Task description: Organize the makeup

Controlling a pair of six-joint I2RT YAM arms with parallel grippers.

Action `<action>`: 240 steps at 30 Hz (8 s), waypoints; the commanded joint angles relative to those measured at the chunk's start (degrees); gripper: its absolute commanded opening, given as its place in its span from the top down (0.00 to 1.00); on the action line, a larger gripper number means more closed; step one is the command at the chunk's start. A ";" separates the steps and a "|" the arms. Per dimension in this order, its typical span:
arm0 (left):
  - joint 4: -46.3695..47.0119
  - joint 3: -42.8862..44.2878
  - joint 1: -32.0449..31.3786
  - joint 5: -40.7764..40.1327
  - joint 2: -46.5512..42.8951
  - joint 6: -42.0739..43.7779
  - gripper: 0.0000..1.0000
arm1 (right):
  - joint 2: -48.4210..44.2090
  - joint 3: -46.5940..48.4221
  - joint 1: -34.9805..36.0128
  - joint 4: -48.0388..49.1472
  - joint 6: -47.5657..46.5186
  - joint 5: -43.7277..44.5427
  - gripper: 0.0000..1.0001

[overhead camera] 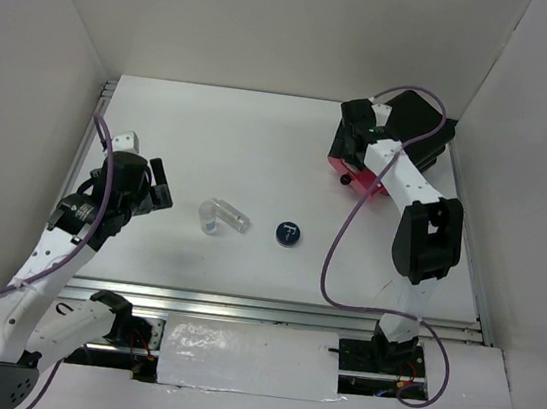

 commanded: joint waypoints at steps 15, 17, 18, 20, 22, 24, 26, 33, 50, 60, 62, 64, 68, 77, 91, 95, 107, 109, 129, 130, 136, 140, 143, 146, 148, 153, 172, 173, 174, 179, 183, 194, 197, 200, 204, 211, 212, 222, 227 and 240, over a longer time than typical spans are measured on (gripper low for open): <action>3.10 -0.99 0.01 2.78 -1.46 1.89 0.01 | -10.38 -12.80 4.57 8.02 0.13 4.25 0.33; 3.18 -0.99 0.01 3.22 -1.55 1.98 0.01 | -8.09 -10.44 2.98 7.07 -0.14 3.63 0.39; 3.18 -1.08 0.01 3.31 -1.55 1.98 0.00 | -6.61 -9.73 2.54 6.80 -0.57 4.06 0.41; 3.18 -1.16 -0.34 3.40 -1.64 1.98 0.01 | -5.54 -8.50 1.84 6.88 -1.45 5.03 0.41; 3.27 -1.25 -0.69 3.49 -1.73 1.98 0.01 | -3.96 -7.70 1.14 6.88 -1.81 4.42 0.42; 3.36 -1.17 -0.87 3.58 -1.81 2.07 0.01 | -1.77 -5.77 0.26 6.09 -1.99 3.20 0.44; 3.36 -1.25 -1.05 3.66 -1.73 2.07 0.01 | -0.71 -4.37 -0.10 5.30 -2.07 3.45 0.45; 3.36 -1.16 -1.31 3.93 -1.55 2.16 0.01 | -0.95 -1.28 0.08 2.93 -2.25 3.64 0.47; 3.27 -1.43 -2.45 3.67 -1.82 2.07 0.01 | -17.05 -29.13 21.33 12.85 4.16 -6.46 0.00; 2.66 -1.34 -4.21 1.82 -2.52 1.19 0.01 | -11.25 -35.47 23.81 19.09 7.33 -13.77 0.02; 2.48 -1.25 -4.47 1.73 -2.34 1.19 0.01 | -11.07 -35.39 24.25 19.62 7.59 -14.03 0.02; 2.48 -1.25 -4.48 1.73 -2.08 1.28 0.01 | -11.07 -35.56 24.34 20.33 8.12 -14.91 0.02; 2.57 -1.25 -4.65 1.73 -2.17 1.19 0.01 | -9.67 -34.16 24.86 19.90 8.65 -15.09 0.03; 2.39 -1.25 -5.00 1.82 -2.17 1.28 0.01 | -5.19 -30.38 26.45 16.20 8.56 -11.49 0.28; 2.31 -1.34 -6.14 1.12 -2.60 1.02 0.01 | -16.26 -20.46 14.45 7.67 4.35 4.50 0.55; 2.22 -1.43 -6.67 0.94 -2.78 0.93 0.01 | -13.89 -14.83 6.94 5.31 4.08 9.15 0.56; 2.74 -1.60 -8.78 2.17 -2.43 1.45 0.01 | -6.24 -9.19 1.84 5.12 3.20 18.66 0.56; 2.92 -1.60 -8.96 2.52 -2.34 1.63 0.01 | -5.89 -9.81 1.31 5.83 3.02 18.75 0.56; 2.75 -1.52 -9.13 2.35 -2.08 1.54 0.01 | -13.18 -15.43 4.20 9.07 1.27 5.58 0.35; 2.74 -1.52 -9.13 2.26 -2.17 1.46 0.01 | -13.62 -17.35 6.65 9.78 1.27 4.95 0.43; 2.66 -1.52 -9.40 2.17 -1.90 1.45 0.01 | -10.12 -18.44 13.08 11.81 -1.02 2.99 0.49; 2.48 -1.51 -9.84 1.91 -1.64 1.19 0.01 | 0.51 -10.88 13.61 5.13 -1.89 10.13 0.38; 2.48 -1.52 -10.19 1.56 -1.99 1.02 0.01 | 5.61 -6.31 13.18 2.15 -2.96 14.95 0.38; 2.39 -1.52 -10.28 1.38 -1.99 1.02 0.00 | 9.57 -2.17 12.30 0.03 -2.95 16.63 0.38; 2.31 -1.43 -10.45 1.29 -1.82 1.02 0.01 | 11.85 0.20 11.77 -1.11 -2.95 19.00 0.37; 2.39 -1.52 -10.54 1.47 -1.46 1.10 0.00 | 13.45 2.58 11.59 -3.67 -5.49 27.44 0.36; 2.66 -1.60 -10.72 2.17 -0.94 1.54 0.01 | 14.50 4.60 4.82 3.98 -15.61 25.34 0.37; 2.74 -1.60 -10.72 2.26 -0.85 1.63 0.01 | 14.68 5.04 4.74 4.33 -16.48 25.08 0.37; 2.74 -1.52 -10.80 2.35 -0.59 1.63 0.01 | 15.11 5.39 4.74 5.20 -16.92 24.90 0.37; 2.74 -1.52 -10.80 2.70 -0.06 1.81 0.01 | 18.36 9.95 4.47 6.27 -19.38 24.64 0.37; 2.92 -1.52 -10.72 2.96 0.29 1.98 0.01 | 21.00 13.82 4.12 7.32 -21.14 25.07 0.37; 2.74 -1.25 -10.80 2.88 1.44 2.16 0.01 | 26.45 22.53 2.36 12.41 -28.26 24.63 0.37; 2.83 -1.17 -10.72 2.87 1.61 2.16 0.01 | 27.33 24.29 2.28 13.38 -29.58 24.64 0.37; 2.66 -1.16 -10.72 2.96 1.88 2.25 0.01 | 28.04 25.34 2.28 14.52 -30.37 24.11 0.37; 2.57 -1.16 -10.80 2.52 2.05 2.07 0.01 | 28.83 26.75 2.28 14.53 -30.11 22.79 0.37; 2.22 -0.90 -10.63 1.91 2.14 1.90 0.01 | 21.37 18.86 4.82 14.09 -26.78 20.24 0.38; 2.13 -0.90 -10.63 1.73 2.23 1.81 0.01 | 19.88 14.58 6.22 14.70 -26.34 20.24 0.37; 2.57 -1.43 -10.72 1.82 -0.58 1.72 0.01 | 17.48 0.39 7.20 25.24 -37.74 36.21 0.28; 2.92 -1.78 -10.80 2.08 -1.90 1.81 0.01 | 19.86 -1.20 5.00 25.96 -37.24 37.47 0.29; 3.18 -1.60 -10.72 3.22 -1.90 2.42 0.01 | 24.43 -0.05 3.24 27.36 -39.60 37.03 0.35</action>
